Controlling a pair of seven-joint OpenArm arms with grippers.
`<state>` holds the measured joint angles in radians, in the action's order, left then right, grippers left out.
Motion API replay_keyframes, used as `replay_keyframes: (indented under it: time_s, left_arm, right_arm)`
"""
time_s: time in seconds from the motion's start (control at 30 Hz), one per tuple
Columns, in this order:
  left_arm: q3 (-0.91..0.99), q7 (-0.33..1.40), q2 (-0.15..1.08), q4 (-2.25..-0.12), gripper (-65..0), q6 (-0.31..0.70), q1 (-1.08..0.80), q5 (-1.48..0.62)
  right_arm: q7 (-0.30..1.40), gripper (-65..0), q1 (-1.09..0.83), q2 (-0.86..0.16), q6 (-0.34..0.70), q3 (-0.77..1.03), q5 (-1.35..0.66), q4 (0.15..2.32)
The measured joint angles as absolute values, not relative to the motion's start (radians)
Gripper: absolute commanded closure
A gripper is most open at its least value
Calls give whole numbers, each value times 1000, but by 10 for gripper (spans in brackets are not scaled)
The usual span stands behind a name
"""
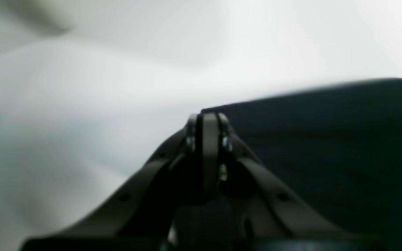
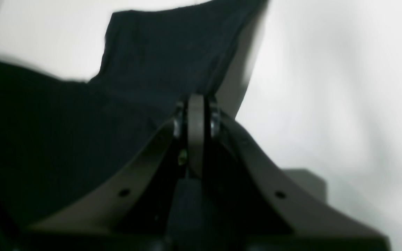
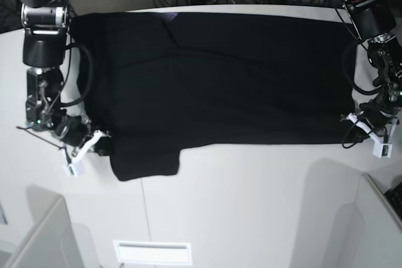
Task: Fold the T-shirt properly
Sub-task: 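Lift the hem and fold it over toward the collar edge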
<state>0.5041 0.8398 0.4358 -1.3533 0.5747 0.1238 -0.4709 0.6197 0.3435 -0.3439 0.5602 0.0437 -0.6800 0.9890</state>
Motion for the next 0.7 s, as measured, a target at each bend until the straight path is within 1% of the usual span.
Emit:
replay_keyframes:
  time_s: [0.13, 0.23, 0.37, 0.5, 0.63, 0.7]
  left_arm:
    - [513, 867, 420, -1446, 0, 577, 109, -482]
    - [507, 910, 416, -1488, 0, 583, 85, -481]
    - [513, 932, 415, -1523, 0, 577, 39, -470]
    - [516, 912, 416, -1575, 0, 579, 20, -484]
    - [610, 926, 402, -1602, 0, 584, -46, -488]
    - [625, 933, 400, -1611, 0, 583, -60, -474]
  right_arm:
    - [640, 0, 329, -344, 560, 47, -683, 1000]
    - [691, 0, 292, -339, 560, 121, -677, 1060]
    - [754, 0, 262, -340, 561, 174, -679, 1125]
    - [798, 0, 225, -337, 562, 215, -685, 1184]
    - [829, 0, 160, -332, 563, 254, -684, 1250]
    - [842, 0, 149, -332, 562, 256, -683, 1264]
